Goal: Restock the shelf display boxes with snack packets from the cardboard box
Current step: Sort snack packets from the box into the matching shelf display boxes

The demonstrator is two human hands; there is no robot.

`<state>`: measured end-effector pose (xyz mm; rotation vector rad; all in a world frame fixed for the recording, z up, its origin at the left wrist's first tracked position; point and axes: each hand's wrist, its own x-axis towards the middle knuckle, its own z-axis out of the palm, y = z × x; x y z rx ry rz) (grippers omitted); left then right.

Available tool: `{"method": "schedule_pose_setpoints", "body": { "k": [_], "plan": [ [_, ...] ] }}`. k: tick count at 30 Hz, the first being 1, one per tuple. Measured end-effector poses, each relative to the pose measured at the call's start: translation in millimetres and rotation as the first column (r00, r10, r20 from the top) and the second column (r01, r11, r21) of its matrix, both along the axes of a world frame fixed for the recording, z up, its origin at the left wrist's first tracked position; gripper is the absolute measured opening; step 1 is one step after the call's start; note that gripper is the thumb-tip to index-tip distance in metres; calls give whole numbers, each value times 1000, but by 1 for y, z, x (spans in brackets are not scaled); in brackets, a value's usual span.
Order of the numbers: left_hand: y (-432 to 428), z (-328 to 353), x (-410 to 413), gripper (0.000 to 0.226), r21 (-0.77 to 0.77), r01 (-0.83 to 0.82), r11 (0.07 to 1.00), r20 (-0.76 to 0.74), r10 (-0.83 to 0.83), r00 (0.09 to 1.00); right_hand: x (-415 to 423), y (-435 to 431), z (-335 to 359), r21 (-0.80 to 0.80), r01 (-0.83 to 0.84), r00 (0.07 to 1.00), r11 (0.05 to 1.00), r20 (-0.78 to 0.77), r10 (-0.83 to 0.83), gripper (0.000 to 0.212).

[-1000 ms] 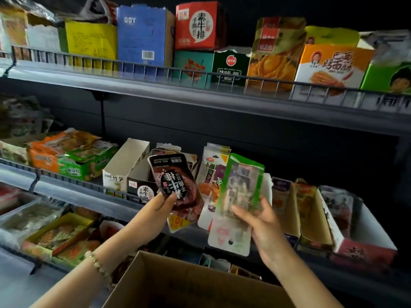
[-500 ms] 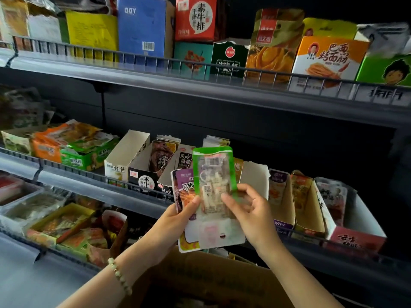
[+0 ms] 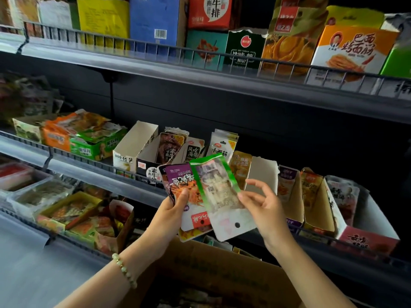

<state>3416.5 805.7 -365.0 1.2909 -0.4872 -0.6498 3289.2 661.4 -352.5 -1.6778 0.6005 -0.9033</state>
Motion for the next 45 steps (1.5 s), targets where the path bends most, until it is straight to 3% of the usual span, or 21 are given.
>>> {"method": "schedule_pose_setpoints", "body": {
  "k": [2,5,7,8,11,16,17,19,20,22,24,25,26,28,33,37,40,45],
  "plan": [
    [-4,-2,-6,30,-1,22,1000,-14,-22,1000,6,11,-4,4,-41,999,999,-19,41,41],
    [-7,-2,-12,35,-12,42,999,2,-42,999,15,26,-9,144,-137,990,980,-19,141,61],
    [-3,-1,-8,34,-8,7,1000,-1,-7,1000,13,23,-6,196,-95,995,976,-19,101,56],
    [0,-1,-4,31,-1,-25,1000,4,25,1000,9,18,-3,141,-48,998,989,-33,53,46],
    [5,-3,5,24,1,-78,997,58,78,995,1,8,4,-245,55,995,968,-67,-74,21],
    [-5,-1,-6,45,-82,73,994,135,-62,989,16,46,-5,-401,-282,939,871,-302,164,43],
    [-6,0,-5,42,-114,41,993,142,-25,990,18,50,-7,-373,-316,929,872,-309,205,46],
    [-5,1,0,27,-172,-38,984,7,40,999,20,49,-9,-272,-322,934,907,-245,259,39],
    [-4,1,2,21,-197,-63,978,-82,48,995,20,46,-8,-265,-282,950,922,-214,229,33],
    [-1,0,6,16,-260,-104,960,-187,55,981,20,44,-9,-250,-156,978,956,-173,114,45],
    [0,1,9,14,-292,-135,947,-196,79,977,24,45,-9,56,-139,982,989,-124,145,59],
    [1,2,11,14,-298,-147,943,-181,95,979,28,45,-10,249,-187,973,950,-90,215,57],
    [3,3,13,13,-301,-158,940,-164,113,980,32,46,-12,401,-243,958,883,-45,284,50],
    [7,4,19,15,-304,-178,936,-138,141,980,39,46,-14,522,-315,931,792,7,366,28],
    [24,6,53,33,-310,-241,920,-204,183,962,51,35,-9,552,-330,938,766,101,331,35],
    [34,3,79,25,-350,-256,901,-318,143,937,74,32,-8,542,-237,971,806,118,207,27],
    [35,-1,89,28,-381,-252,890,-377,100,921,96,42,-6,588,-248,969,770,140,205,23],
    [43,-1,120,20,-311,-261,914,-295,168,941,130,47,-4,510,-261,961,820,53,273,49]
  ]
}}
